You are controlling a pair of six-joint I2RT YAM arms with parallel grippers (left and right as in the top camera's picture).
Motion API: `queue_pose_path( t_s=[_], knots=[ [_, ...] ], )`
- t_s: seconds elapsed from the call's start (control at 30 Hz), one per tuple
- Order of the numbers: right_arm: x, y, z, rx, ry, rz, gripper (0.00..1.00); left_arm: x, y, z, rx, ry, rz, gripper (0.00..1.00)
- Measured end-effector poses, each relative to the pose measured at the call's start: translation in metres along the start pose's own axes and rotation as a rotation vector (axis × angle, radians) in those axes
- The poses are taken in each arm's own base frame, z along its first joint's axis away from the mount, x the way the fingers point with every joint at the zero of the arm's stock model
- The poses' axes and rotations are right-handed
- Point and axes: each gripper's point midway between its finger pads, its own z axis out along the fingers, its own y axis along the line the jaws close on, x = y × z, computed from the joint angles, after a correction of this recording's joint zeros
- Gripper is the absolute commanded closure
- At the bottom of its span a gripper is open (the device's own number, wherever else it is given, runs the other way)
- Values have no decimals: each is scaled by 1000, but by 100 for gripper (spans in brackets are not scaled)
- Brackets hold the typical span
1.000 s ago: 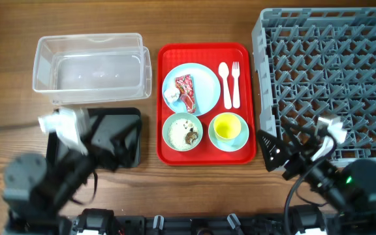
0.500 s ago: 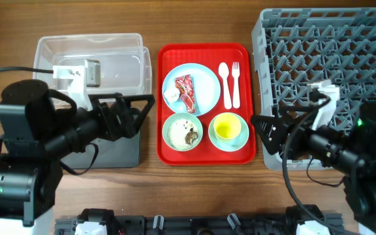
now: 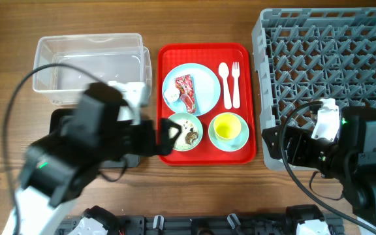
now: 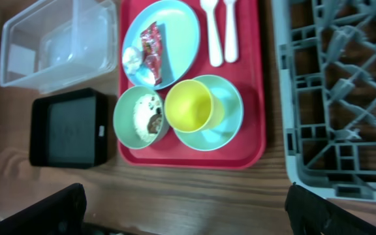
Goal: Sort waste into correct bins and load items into the dishwasher rack
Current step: 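Move the left gripper to the yellow cup and grasp it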
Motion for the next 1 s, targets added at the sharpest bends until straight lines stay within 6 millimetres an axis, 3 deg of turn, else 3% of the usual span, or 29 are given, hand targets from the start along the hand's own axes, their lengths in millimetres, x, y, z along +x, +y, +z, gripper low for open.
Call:
queue_pose_path(
  t_s=[0.1,0.23,0.33,0.43,0.7,1.0],
  knots=[
    [-8,-1,0,8,-32,-2,0,2,-13,41,-66,59,59,2],
    [-13,1,1,0,-50,19,0,9,-26,95,-133,125,128,1],
    [-13,1,1,0,-49,46,0,11,-29,134,-181,142,161,9],
    [-13,1,1,0,-48,61,0,9,-28,160,-211,143,162,16],
    [-11,0,1,4,-38,76,0,3,-24,204,-237,135,160,31],
    [-9,-1,1,7,-30,81,0,20,-5,242,-298,209,158,42]
  ],
)
